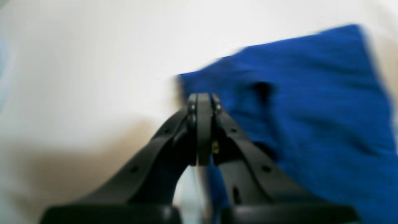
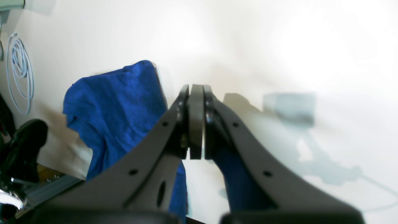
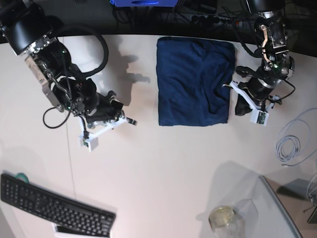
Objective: Layout the t-shirt on the table in an organized manner, then fold the t-shirt properly
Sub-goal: 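Raise the right gripper away and tap the shirt edge with the left gripper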
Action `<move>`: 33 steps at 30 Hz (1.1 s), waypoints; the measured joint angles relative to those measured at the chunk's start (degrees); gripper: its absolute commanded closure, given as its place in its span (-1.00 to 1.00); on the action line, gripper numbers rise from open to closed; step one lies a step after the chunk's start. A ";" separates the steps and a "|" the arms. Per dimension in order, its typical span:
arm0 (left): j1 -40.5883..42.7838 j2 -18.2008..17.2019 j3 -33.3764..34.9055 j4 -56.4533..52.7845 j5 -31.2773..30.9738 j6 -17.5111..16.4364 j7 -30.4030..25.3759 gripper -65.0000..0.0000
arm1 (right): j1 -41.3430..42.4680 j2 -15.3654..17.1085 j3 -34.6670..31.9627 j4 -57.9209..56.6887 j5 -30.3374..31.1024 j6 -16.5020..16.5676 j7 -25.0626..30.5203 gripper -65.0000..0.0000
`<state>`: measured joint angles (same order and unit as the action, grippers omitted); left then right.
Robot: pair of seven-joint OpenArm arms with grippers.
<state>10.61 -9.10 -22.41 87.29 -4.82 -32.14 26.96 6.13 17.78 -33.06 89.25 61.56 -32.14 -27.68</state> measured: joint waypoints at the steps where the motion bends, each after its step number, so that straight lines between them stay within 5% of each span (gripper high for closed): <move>1: -0.13 -0.74 -0.57 -0.68 -0.02 0.00 -0.04 1.00 | -0.02 -0.02 -0.02 0.00 0.00 0.04 0.02 1.00; 9: 0.83 -4.02 -1.49 1.22 0.04 0.09 0.72 1.00 | 0.00 0.02 -0.04 0.02 -0.02 0.02 -2.10 1.00; 13: 5.88 0.39 1.95 15.26 -0.42 0.31 7.15 1.00 | -0.17 -0.20 -0.11 0.00 0.00 0.02 -3.61 1.00; 17: 10.23 3.19 6.49 17.75 -1.18 -1.03 8.13 1.00 | -0.15 -0.22 -0.15 0.02 -0.04 0.04 -3.54 1.00; 33: 21.59 -0.46 6.54 14.45 -0.26 -0.42 8.33 1.00 | -1.25 -0.31 0.00 0.00 -0.04 0.04 -3.52 1.00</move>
<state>32.21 -9.56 -15.88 101.73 -5.08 -32.56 35.29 4.89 17.47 -33.06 89.25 61.52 -32.10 -31.20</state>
